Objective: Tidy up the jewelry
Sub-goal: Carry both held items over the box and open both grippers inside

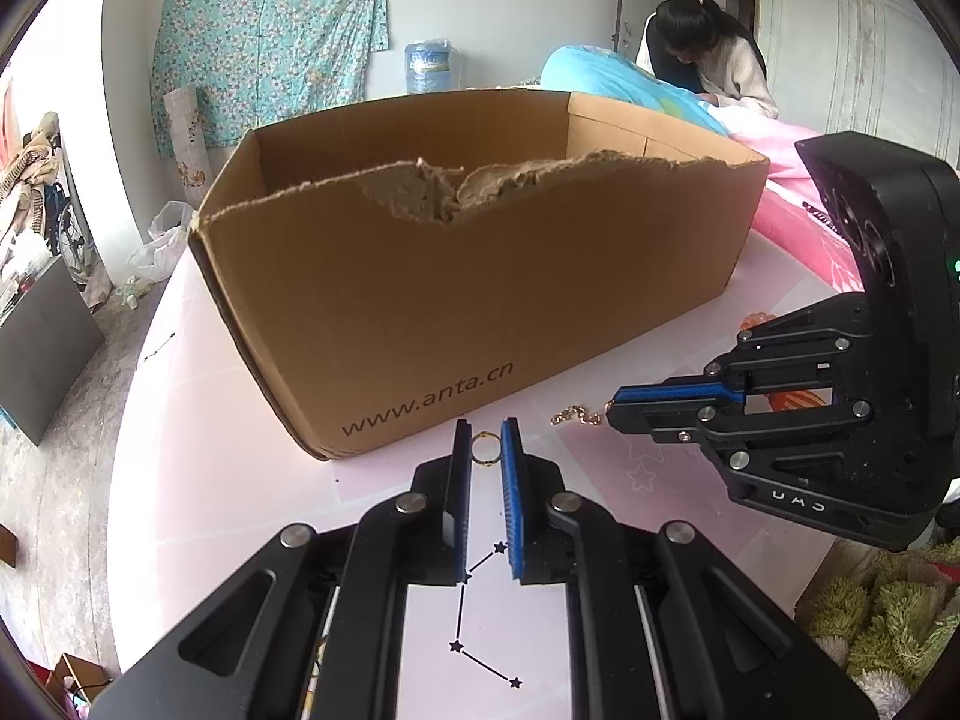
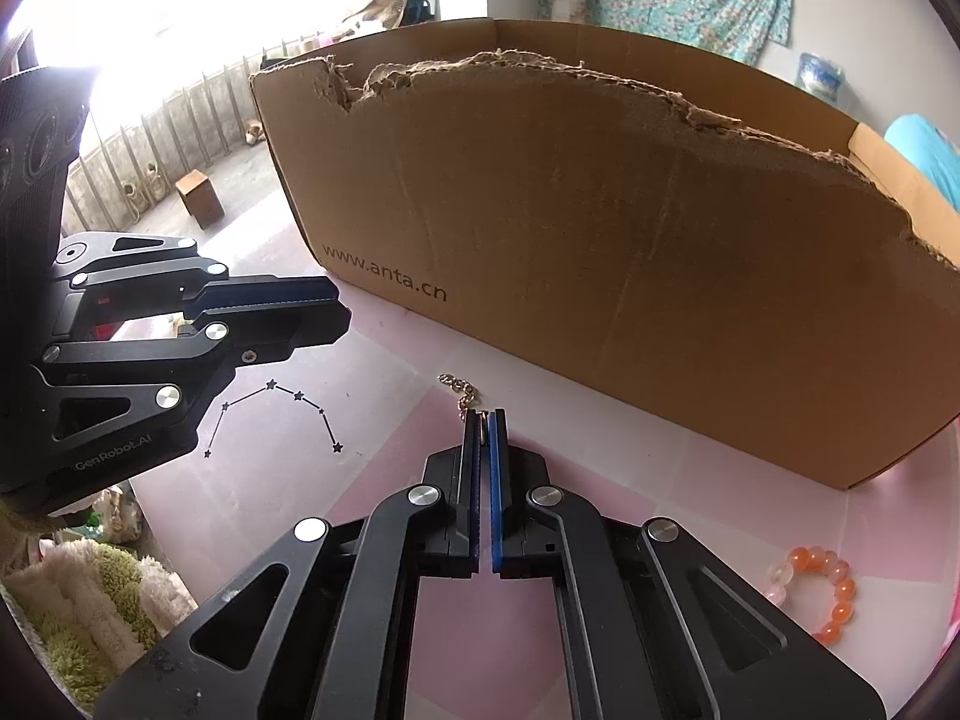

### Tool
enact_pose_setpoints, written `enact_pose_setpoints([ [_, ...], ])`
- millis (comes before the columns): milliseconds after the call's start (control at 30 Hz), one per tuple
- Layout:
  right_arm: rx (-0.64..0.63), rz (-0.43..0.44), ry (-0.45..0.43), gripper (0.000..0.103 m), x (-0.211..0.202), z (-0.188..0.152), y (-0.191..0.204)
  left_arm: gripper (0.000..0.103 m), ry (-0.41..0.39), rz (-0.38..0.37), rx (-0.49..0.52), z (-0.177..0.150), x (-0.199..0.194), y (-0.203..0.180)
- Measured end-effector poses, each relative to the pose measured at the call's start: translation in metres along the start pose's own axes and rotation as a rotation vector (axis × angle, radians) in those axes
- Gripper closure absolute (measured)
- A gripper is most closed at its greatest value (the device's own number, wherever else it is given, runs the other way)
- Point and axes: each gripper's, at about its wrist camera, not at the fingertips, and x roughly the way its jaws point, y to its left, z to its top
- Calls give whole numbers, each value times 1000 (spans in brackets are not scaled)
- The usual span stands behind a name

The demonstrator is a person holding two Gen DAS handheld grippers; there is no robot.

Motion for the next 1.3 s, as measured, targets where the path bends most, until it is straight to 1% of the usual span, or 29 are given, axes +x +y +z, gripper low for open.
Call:
enact_pose_setpoints([
  [167, 11, 13, -10, 102, 1, -3, -4, 94, -4, 6, 5, 0, -4, -2],
  [233, 16, 16, -21, 102, -5, -4, -6, 94, -8, 8, 8, 0, -6, -3],
  [333, 24, 16, -58, 102, -23, -4, -9, 94, -23, 6, 6, 3, -13, -4],
  [467, 52, 23, -157, 102, -58, 6, -18, 94, -76, -37, -13, 14, -34, -3],
  [567, 82, 21, -275, 102, -95, 20, -32, 94, -149, -94, -17, 32, -57, -3],
  [633, 105, 22, -334, 102, -110, 29, -43, 94, -195, -123, -10, 45, -68, -4],
  [700, 128, 3, -366, 102, -115, 37, -54, 94, -241, -121, 8, 61, -73, -5],
  [767, 153, -41, -370, 102, -112, 46, -67, 94, -256, -97, 18, 76, -69, -5],
  [833, 189, -58, -356, 102, -102, 53, -77, 94, -242, -70, 18, 91, -56, -2],
  [933, 220, -141, -319, 102, -83, 61, -94, 94, -164, -11, -6, 112, -25, 4],
  [1000, 246, -166, -270, 98, -71, 64, -104, 94, -121, 43, -10, 120, -5, 9],
  [1067, 285, -171, -252, 97, -62, 62, -110, 94, -91, 69, -11, 124, 9, 11],
  [1133, 309, -155, -269, 95, -64, 58, -111, 92, -63, 66, -37, 125, 18, 15],
  [1167, 317, -147, -288, 93, -67, 55, -111, 87, -53, 64, -49, 125, 21, 19],
  [1200, 319, -144, -303, 87, -72, 53, -109, 84, -47, 67, -59, 124, 21, 19],
  [1233, 321, -142, -318, 84, -75, 49, -108, 81, -44, 72, -68, 122, 21, 20],
  [1300, 326, -127, -339, 83, -80, 45, -106, 80, -39, 81, -78, 120, 20, 19],
])
